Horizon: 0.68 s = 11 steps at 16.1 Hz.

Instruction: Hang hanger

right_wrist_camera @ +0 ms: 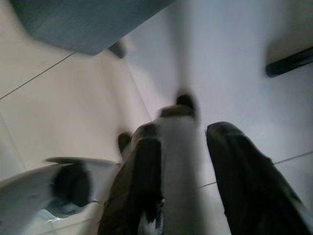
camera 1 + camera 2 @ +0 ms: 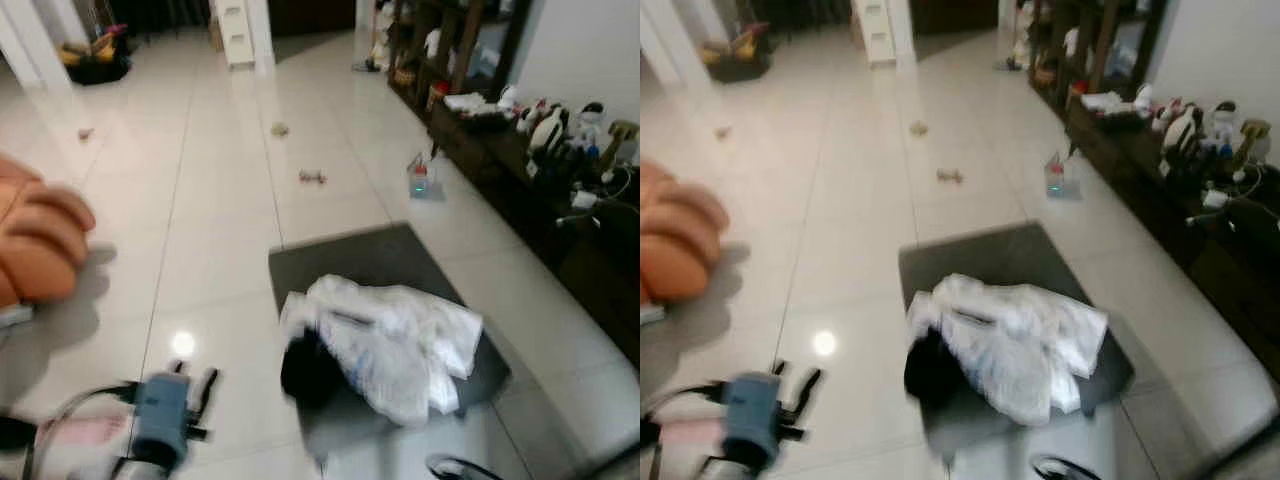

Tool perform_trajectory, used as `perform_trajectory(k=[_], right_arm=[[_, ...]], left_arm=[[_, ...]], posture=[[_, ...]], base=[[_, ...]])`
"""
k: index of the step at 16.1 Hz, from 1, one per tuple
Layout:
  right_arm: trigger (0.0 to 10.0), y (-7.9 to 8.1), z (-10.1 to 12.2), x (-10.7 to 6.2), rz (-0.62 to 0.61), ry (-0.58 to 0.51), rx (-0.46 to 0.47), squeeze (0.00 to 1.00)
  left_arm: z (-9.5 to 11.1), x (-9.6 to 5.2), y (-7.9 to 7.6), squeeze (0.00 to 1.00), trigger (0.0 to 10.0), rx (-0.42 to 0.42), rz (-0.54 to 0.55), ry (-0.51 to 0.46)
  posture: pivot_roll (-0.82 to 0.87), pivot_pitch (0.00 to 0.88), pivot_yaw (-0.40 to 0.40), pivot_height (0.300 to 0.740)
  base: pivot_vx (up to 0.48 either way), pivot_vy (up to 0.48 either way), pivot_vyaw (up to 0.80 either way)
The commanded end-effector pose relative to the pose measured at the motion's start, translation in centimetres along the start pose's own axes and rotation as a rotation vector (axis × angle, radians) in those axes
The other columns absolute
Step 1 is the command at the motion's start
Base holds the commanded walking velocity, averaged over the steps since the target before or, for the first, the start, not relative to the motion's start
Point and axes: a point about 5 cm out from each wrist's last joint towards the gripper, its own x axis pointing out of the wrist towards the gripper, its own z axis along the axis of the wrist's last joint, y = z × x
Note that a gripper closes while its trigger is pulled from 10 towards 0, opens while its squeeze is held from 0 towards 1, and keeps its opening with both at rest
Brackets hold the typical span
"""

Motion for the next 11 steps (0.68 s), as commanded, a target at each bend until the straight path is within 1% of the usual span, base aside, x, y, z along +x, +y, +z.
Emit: perform_trajectory(k=[1, 3, 4, 7, 8, 11], right_arm=[[10.0, 0.29, -0.03, 0.04, 0.007, 0.003, 0.001, 0.0], [10.0, 0.22, -0.19, 0.03, 0.006, 0.004, 0.002, 0.0], [10.0, 0.2, -0.23, 0.02, 0.006, 0.004, -0.002, 0.0], [10.0, 0.15, -0.22, 0.02, -0.003, -0.001, 0.002, 0.0], [10.0, 0.15, -0.29, 0.02, -0.004, 0.001, 0.002, 0.0], [10.0, 0.21, -0.35, 0.03, -0.004, 0.003, 0.005, 0.0]], left_arm=[[0.03, -0.2, 0.54, 0.0, 10.0, 0.024, 0.012, 0.0], [-0.05, -0.23, 0.46, 0.0, 10.0, 0.019, 0.006, 0.002], [0.12, -0.01, 0.25, 0.0, 10.0, 0.008, -0.018, 0.002], [0.33, 0.36, -0.02, 0.0, 10.0, -0.009, -0.041, 0.002], [0.18, 0.51, -0.09, 0.0, 10.0, -0.035, -0.039, 0.012], [0.06, 0.57, -0.2, 0.0, 10.0, -0.034, -0.055, 0.02]], posture=[[0.03, 0.036, 0.003, 0.74], [0.03, 0.021, 0.002, 0.74], [0.03, 0.014, 0.002, 0.74], [0.04, 0.019, 0.001, 0.74], [0.03, 0.011, 0.0, 0.74], [0.04, 0.007, 0.003, 0.74]], base=[[0.386, 0.0, 0.0], [0.332, 0.0, 0.0], [0.394, 0.0, 0.0], [0.313, 0.0, 0.0], [0.0, 0.0, 0.0], [0.0, 0.0, 0.0]])
